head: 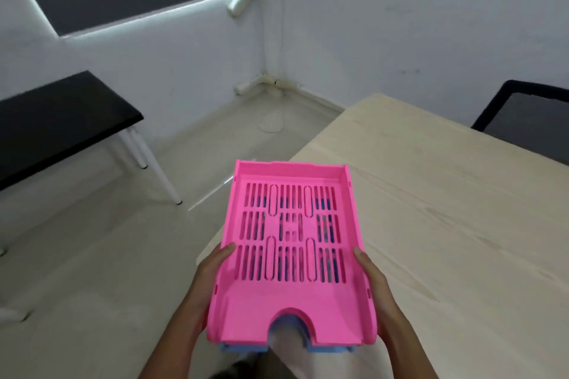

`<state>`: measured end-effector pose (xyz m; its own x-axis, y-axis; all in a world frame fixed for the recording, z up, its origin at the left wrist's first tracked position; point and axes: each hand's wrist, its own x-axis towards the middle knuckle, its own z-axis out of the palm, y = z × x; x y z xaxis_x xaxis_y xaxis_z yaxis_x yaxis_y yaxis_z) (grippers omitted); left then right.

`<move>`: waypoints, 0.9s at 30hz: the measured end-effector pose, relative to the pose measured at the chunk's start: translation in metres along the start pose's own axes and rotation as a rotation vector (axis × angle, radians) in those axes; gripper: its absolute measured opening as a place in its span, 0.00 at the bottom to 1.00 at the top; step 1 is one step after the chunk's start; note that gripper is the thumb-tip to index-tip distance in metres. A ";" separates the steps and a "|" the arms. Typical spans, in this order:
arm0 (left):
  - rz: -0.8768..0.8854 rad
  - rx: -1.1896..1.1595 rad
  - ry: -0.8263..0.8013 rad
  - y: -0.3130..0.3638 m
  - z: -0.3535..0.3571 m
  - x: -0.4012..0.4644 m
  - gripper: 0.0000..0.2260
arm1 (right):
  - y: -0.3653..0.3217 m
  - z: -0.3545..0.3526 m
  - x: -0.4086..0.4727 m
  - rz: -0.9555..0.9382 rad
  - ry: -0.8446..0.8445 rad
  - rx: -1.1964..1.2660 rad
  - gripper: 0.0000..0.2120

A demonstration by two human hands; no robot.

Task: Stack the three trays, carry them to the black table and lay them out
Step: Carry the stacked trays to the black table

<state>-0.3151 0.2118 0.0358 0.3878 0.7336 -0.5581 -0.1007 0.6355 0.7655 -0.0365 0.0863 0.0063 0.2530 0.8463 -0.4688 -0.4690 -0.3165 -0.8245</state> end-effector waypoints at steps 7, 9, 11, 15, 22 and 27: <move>0.076 -0.147 0.171 0.019 -0.101 -0.036 0.25 | 0.003 0.116 0.038 0.037 -0.218 -0.104 0.29; 0.095 -0.183 0.192 0.030 -0.133 -0.041 0.25 | 0.007 0.152 0.051 0.046 -0.292 -0.112 0.29; 0.126 -0.199 0.232 0.041 -0.165 -0.046 0.25 | 0.009 0.193 0.063 0.067 -0.349 -0.148 0.35; 0.163 -0.265 0.297 0.058 -0.232 -0.052 0.22 | 0.019 0.268 0.087 0.076 -0.431 -0.238 0.37; 0.217 -0.285 0.450 0.081 -0.322 -0.079 0.25 | 0.055 0.378 0.116 0.169 -0.486 -0.286 0.37; 0.245 -0.340 0.545 0.081 -0.373 -0.089 0.21 | 0.077 0.436 0.133 0.207 -0.580 -0.306 0.44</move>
<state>-0.6991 0.2881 0.0281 -0.1899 0.8256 -0.5313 -0.4431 0.4108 0.7968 -0.4081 0.3613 0.0181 -0.3503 0.8207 -0.4513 -0.1768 -0.5311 -0.8286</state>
